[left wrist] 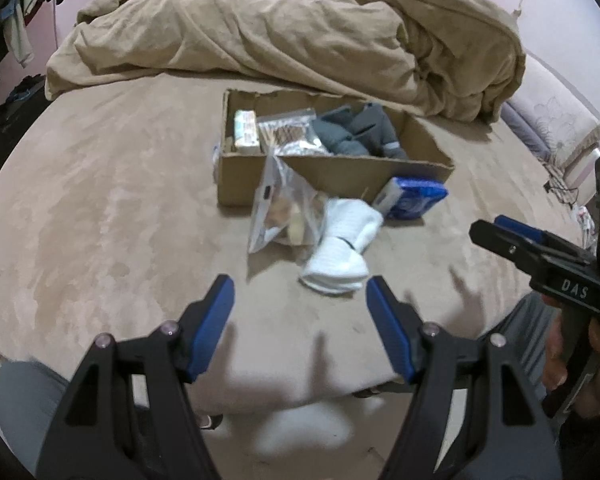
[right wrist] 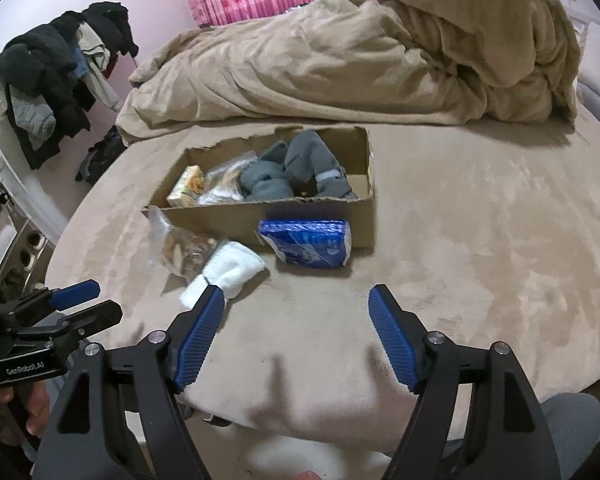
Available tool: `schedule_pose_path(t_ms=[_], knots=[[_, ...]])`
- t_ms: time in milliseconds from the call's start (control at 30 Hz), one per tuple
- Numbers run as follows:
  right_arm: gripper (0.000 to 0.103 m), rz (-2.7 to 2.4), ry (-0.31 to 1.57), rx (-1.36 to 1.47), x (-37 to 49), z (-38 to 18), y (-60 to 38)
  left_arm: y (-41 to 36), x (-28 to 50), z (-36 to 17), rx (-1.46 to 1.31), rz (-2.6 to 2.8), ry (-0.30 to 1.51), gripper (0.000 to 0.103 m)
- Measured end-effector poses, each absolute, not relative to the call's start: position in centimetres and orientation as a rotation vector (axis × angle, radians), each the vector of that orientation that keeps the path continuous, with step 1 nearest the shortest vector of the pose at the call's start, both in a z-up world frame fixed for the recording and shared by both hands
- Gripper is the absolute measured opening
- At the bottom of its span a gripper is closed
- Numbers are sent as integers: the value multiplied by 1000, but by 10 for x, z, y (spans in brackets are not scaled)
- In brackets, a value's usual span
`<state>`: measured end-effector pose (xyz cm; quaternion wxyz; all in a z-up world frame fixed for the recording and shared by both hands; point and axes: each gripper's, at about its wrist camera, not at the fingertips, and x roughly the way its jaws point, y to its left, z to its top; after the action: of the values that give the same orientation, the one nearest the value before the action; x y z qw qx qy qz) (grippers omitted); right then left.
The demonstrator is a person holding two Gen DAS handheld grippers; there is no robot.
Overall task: Organize objects
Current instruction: 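Pull both grippers back from the box toward the remaining items, then grasp clear snack bag with left gripper while right gripper grasps blue tissue packet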
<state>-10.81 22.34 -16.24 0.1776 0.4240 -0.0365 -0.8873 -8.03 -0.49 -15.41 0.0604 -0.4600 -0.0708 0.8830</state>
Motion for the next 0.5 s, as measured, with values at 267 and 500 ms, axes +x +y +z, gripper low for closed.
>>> schedule_pose_path(t_ms=[267, 500], knots=[[78, -2504, -90, 1248, -135, -188, 219, -10, -112, -169, -1401, 2688, -216, 70], [78, -2494, -52, 1264, -155, -202, 207, -10, -131, -182, -1406, 2683, -203, 70]])
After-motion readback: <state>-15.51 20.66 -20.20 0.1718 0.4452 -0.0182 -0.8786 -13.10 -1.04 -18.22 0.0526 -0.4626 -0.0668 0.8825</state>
